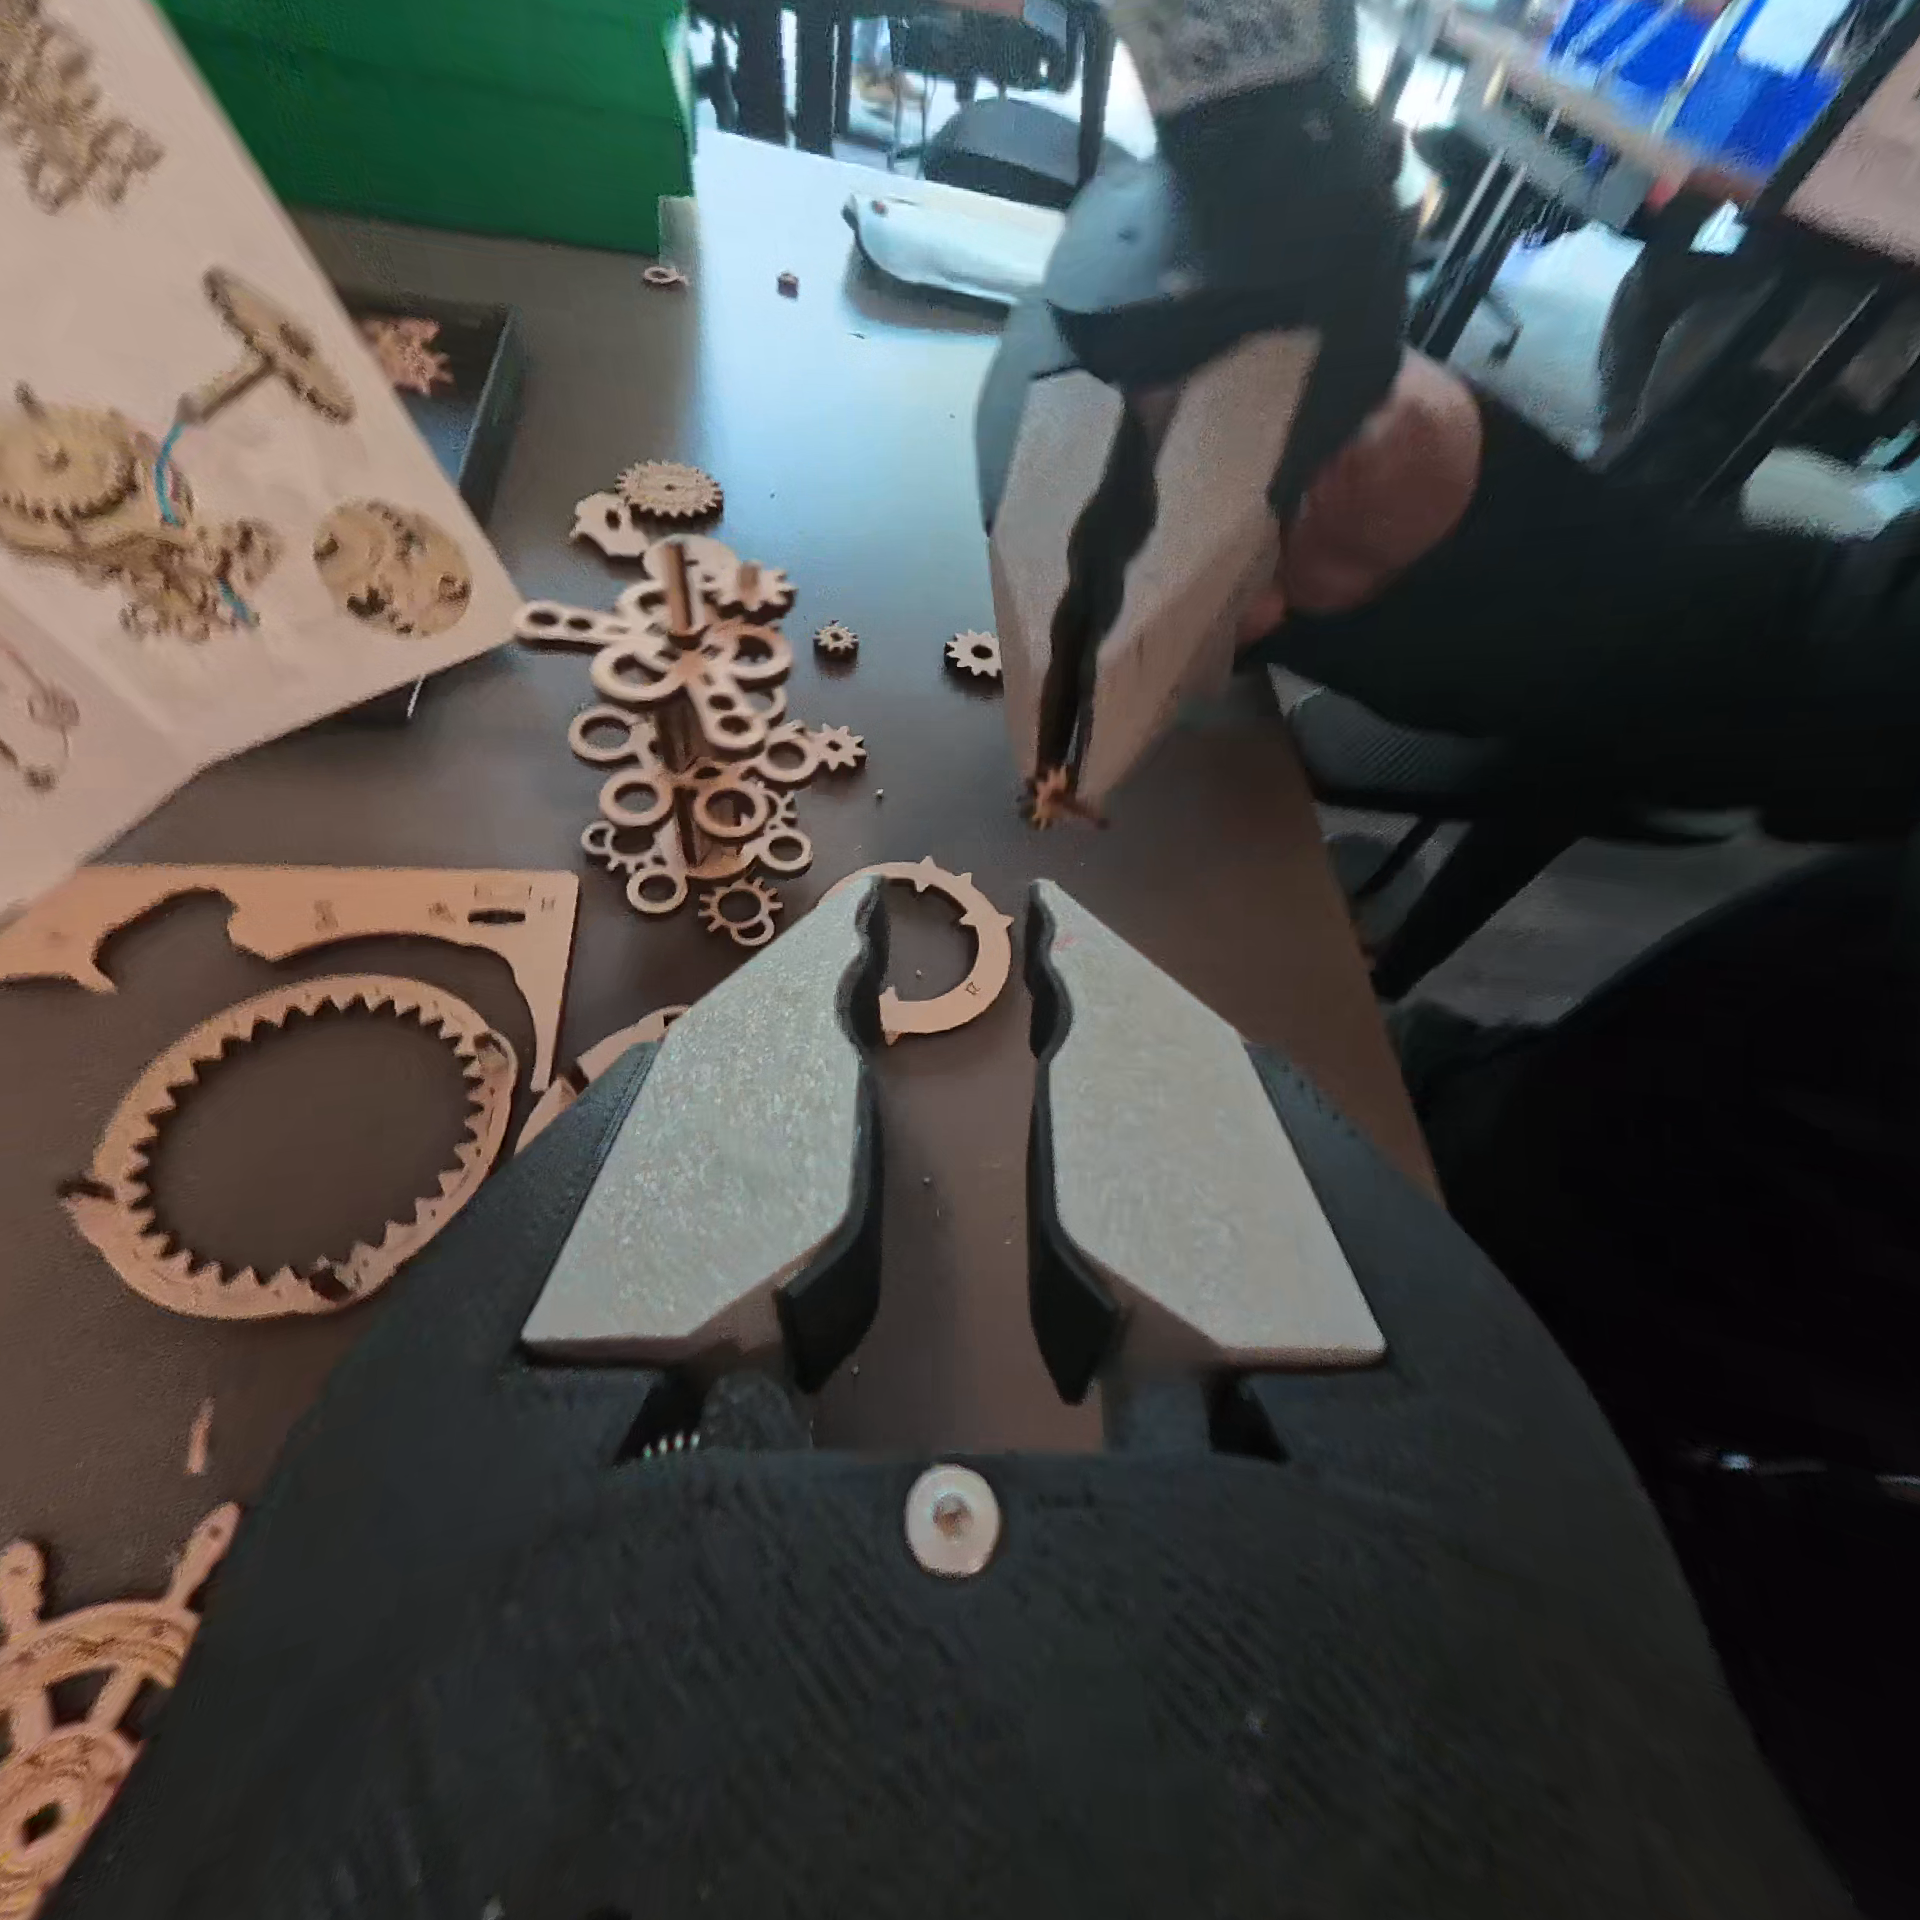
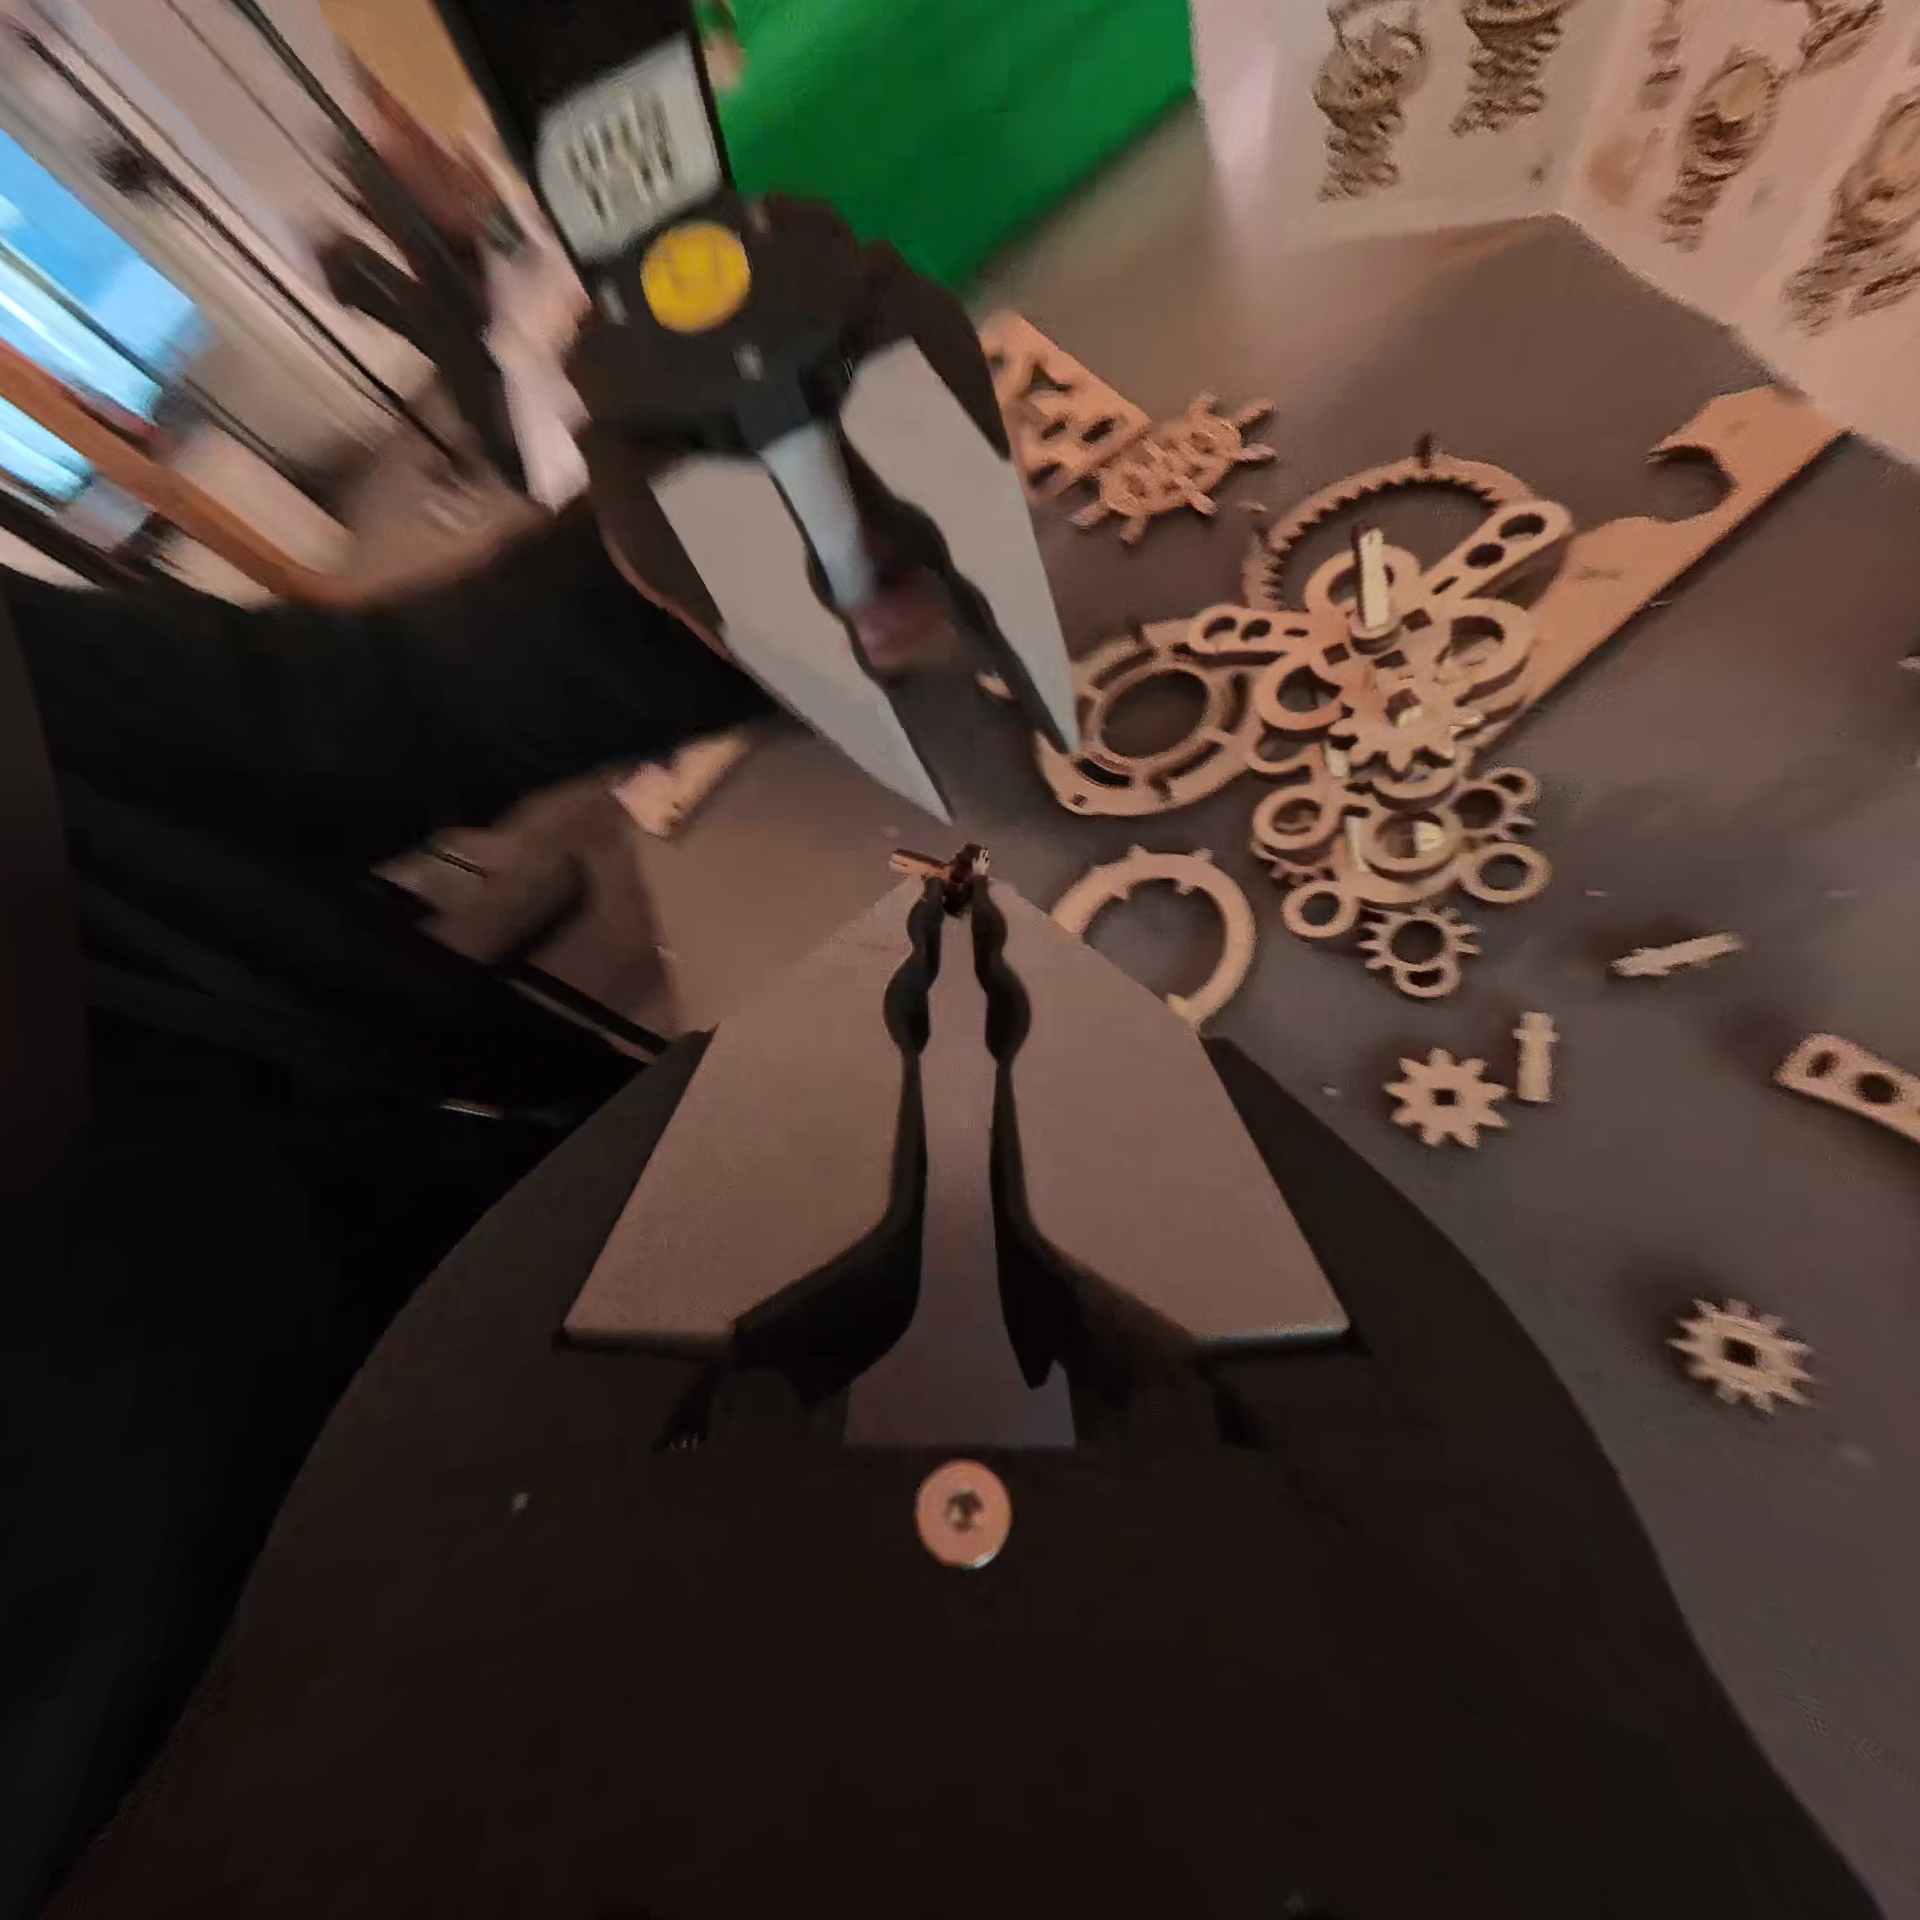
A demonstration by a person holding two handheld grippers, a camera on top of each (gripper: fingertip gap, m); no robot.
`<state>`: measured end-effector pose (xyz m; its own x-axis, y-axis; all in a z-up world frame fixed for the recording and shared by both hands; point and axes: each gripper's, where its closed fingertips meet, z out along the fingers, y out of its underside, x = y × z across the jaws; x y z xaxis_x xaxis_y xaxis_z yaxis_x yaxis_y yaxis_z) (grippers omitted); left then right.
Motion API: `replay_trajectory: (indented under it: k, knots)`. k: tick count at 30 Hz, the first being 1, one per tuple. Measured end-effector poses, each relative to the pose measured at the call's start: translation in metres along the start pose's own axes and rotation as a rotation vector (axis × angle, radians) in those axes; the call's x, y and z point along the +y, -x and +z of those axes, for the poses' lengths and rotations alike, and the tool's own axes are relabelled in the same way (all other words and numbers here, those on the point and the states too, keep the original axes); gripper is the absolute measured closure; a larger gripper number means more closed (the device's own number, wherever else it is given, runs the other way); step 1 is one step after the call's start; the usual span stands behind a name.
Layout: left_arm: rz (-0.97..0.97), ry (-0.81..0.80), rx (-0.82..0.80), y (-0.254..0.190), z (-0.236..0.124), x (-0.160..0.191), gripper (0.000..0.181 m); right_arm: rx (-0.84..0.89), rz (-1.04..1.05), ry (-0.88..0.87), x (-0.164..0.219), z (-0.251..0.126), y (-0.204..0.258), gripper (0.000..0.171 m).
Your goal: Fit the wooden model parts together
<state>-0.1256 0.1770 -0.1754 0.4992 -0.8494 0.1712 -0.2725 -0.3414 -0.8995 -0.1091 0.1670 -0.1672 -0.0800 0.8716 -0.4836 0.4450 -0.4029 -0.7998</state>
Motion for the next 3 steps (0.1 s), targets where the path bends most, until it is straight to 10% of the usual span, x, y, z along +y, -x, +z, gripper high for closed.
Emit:
replay_trajectory:
  k: [3]
  knots:
    - [0.165,-0.013,-0.061,-0.007,0.005,-0.006,0.157,-0.24,0.181,-0.137,-0.025,-0.023,0.017,0.169]
